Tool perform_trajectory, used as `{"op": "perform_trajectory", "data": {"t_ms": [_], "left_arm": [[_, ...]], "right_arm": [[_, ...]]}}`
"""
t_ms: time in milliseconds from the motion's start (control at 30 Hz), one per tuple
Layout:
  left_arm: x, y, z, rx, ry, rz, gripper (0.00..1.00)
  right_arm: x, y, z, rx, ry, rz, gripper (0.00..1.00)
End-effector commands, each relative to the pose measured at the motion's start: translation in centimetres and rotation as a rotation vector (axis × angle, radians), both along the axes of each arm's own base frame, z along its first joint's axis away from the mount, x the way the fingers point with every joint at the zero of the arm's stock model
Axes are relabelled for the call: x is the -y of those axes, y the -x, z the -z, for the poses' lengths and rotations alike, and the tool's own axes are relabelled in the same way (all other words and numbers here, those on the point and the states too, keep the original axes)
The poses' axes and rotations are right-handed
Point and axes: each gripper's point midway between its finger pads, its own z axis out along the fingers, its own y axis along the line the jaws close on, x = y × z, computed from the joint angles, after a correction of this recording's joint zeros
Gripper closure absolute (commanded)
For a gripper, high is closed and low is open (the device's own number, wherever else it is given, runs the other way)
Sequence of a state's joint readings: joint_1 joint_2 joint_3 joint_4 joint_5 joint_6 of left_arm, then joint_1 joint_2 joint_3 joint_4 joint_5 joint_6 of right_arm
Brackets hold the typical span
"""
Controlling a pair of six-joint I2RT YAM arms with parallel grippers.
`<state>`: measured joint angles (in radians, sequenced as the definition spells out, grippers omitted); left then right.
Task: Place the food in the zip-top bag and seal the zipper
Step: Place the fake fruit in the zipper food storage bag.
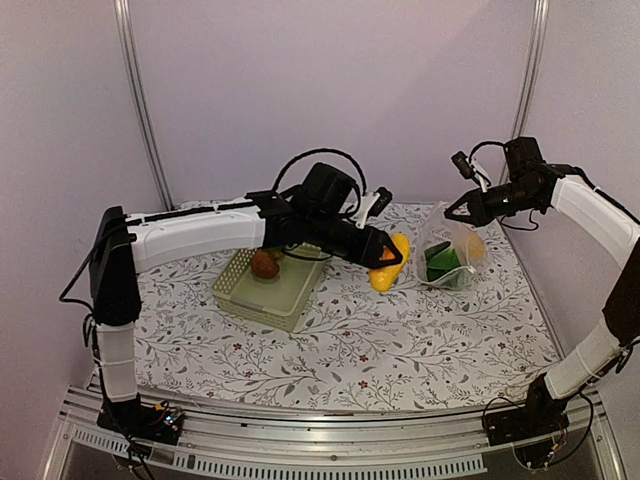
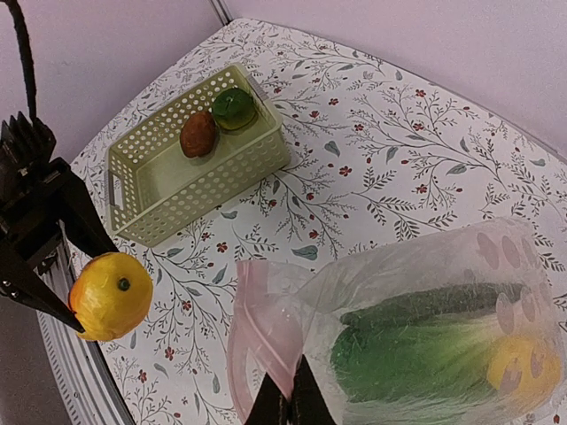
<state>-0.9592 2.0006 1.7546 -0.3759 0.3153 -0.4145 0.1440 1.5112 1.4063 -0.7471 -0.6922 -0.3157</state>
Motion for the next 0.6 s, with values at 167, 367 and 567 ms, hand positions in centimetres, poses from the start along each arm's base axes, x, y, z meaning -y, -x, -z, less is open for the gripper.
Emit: {"op": "perform_trajectory", "data": {"t_ms": [167,367,567], "left_arm": [[6.8,0.9,-2.8,-0.194,0.319,0.11,0.68],[9.1,-0.5,-2.6,-0.263,0.369,0.077,0.68],[10.1,-2.7,-1.4,-0.336,0.402,-0.035,0.68]], "right_arm": [[-0.4,0.2,-0.7,0.021,-0.013,-0.024,1.0],[-0.4,0.4,-1.1,0.032,-0.014,-0.023,1.0],[-0.3,0.7,-1.6,0.041,-0.02,-0.021,1.0]]}}
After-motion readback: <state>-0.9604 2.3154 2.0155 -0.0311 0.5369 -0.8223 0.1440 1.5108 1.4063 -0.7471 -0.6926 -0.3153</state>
